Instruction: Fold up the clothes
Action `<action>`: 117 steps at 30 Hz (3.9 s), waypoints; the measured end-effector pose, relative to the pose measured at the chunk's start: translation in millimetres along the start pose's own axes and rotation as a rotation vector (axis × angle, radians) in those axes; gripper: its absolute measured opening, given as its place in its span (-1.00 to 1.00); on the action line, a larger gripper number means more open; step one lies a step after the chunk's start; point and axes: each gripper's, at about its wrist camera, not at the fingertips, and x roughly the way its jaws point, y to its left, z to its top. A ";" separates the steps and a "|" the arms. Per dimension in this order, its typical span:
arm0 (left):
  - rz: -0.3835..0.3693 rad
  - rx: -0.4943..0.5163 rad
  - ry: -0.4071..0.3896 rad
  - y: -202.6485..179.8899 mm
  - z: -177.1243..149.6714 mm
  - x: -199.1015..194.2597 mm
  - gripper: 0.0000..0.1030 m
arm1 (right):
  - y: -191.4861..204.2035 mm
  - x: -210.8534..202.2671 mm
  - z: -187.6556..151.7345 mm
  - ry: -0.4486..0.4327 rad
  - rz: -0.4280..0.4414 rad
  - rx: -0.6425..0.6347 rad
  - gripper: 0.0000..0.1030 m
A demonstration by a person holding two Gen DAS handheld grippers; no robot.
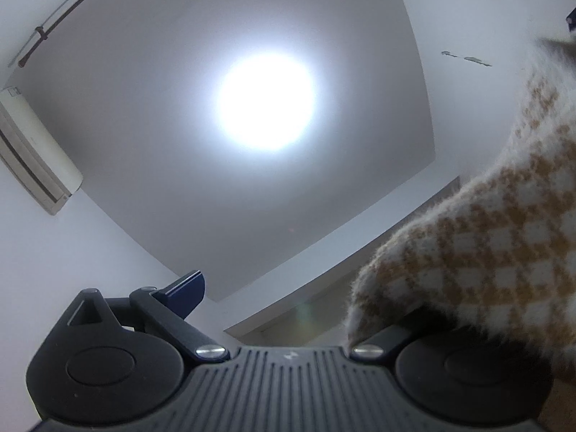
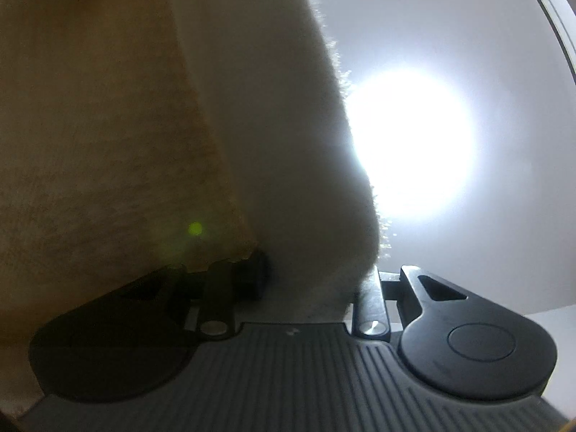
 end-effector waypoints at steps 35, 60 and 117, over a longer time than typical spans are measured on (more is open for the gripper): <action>-0.521 0.349 1.058 -424.7 -549.1 101.3 1.00 | 595.9 111.4 -237.9 0.425 0.962 -0.185 -0.36; -0.587 0.018 1.172 -247.4 -443.8 85.0 0.99 | 385.8 28.4 -155.7 0.410 0.997 0.030 0.71; -0.805 -0.363 1.405 -208.0 -301.4 -158.1 0.99 | 254.0 125.1 -524.7 1.371 0.232 1.526 -0.45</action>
